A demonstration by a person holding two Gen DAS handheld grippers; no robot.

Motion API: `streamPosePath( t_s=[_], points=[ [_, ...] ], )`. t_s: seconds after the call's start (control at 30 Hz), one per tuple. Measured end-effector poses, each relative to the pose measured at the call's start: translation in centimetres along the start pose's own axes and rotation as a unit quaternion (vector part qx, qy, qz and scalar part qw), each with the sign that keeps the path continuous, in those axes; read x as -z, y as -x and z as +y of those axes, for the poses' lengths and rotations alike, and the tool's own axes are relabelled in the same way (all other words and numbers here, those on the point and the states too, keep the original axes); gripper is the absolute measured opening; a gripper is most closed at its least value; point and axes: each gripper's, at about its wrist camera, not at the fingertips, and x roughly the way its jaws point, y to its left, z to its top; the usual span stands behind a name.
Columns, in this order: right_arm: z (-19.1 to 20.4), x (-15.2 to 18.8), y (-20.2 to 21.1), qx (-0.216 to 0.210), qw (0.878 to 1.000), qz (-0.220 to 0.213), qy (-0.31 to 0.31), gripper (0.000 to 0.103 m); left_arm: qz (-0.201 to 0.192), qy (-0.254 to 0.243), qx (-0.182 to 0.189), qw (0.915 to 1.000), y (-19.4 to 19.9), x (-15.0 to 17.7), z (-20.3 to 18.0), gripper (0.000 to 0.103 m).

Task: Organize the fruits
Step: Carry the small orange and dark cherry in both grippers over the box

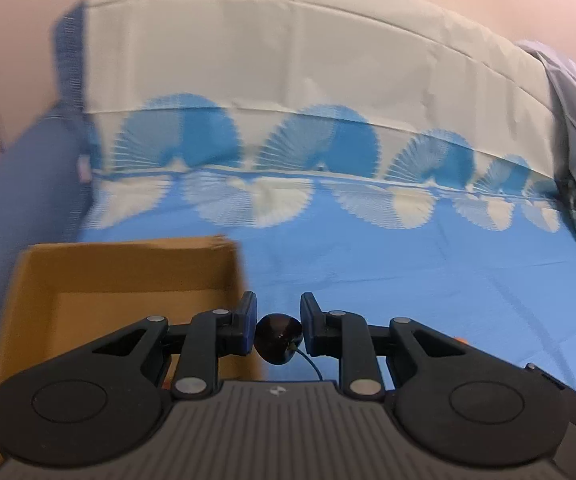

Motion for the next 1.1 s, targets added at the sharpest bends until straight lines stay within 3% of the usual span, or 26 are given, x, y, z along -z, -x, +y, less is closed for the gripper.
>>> streamPosePath(
  t_s=[0.2,0.47,0.73,1.1],
  points=[
    [7.5,0.7,2.9,-0.047,0.998,0.014,0.04,0.039,0.004,0.024,-0.043,0.9988,4.7,3.2,6.2,0.026],
    [13.5,2.3,5.0,-0.057,0.995,0.029,0.08,0.039,0.011,0.053,-0.064,0.9965,8.2,7.3,12.0,0.026],
    [17.0,3.2,6.3,-0.058,0.991,0.033,0.117,0.039,0.007,0.069,-0.061,0.9957,9.7,9.4,14.5,0.026],
    [18.1,3.2,5.7,-0.062,0.989,0.039,0.131,0.039,0.022,0.077,-0.061,0.9949,8.9,9.7,15.2,0.026]
  ],
)
